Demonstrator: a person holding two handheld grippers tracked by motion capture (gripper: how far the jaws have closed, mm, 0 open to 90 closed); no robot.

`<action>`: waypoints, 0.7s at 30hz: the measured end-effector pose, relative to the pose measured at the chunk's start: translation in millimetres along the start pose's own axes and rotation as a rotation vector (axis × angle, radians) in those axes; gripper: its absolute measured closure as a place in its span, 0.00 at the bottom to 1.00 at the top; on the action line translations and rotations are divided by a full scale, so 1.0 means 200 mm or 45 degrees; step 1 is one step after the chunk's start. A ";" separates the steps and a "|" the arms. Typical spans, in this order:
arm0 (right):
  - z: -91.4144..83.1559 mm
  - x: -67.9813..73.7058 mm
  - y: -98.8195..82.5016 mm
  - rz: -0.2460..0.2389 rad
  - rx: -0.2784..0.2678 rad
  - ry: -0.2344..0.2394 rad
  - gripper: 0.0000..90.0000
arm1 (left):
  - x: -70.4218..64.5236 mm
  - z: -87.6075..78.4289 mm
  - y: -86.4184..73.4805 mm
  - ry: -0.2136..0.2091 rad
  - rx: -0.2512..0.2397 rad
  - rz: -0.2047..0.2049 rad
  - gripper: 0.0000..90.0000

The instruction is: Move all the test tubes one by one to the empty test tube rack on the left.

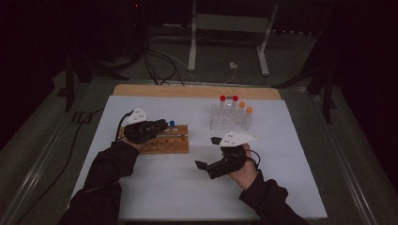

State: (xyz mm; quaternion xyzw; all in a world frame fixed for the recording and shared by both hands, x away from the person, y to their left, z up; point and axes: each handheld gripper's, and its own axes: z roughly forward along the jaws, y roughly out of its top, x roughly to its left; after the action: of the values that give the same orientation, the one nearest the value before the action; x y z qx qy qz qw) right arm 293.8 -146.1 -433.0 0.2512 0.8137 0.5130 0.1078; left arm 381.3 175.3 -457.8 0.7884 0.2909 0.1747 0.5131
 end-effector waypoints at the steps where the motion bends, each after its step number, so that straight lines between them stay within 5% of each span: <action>1: 0.00 0.00 0.00 0.000 0.000 0.001 0.00 | 0.00 0.00 0.00 0.000 0.002 0.001 0.86; 9: -0.02 0.00 0.02 0.008 -0.012 0.013 0.00 | 0.01 -0.01 0.01 -0.044 0.021 0.001 0.82; 21: -0.12 -0.09 0.10 0.028 -0.066 -0.010 0.00 | -0.08 -0.17 0.05 -0.101 -0.036 -0.001 0.37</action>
State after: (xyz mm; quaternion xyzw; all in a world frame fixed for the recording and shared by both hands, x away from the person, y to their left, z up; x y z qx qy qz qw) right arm 304.2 -167.0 -406.7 0.2591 0.7969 0.5341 0.1119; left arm 353.4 186.0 -434.5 0.7874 0.2681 0.1473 0.5352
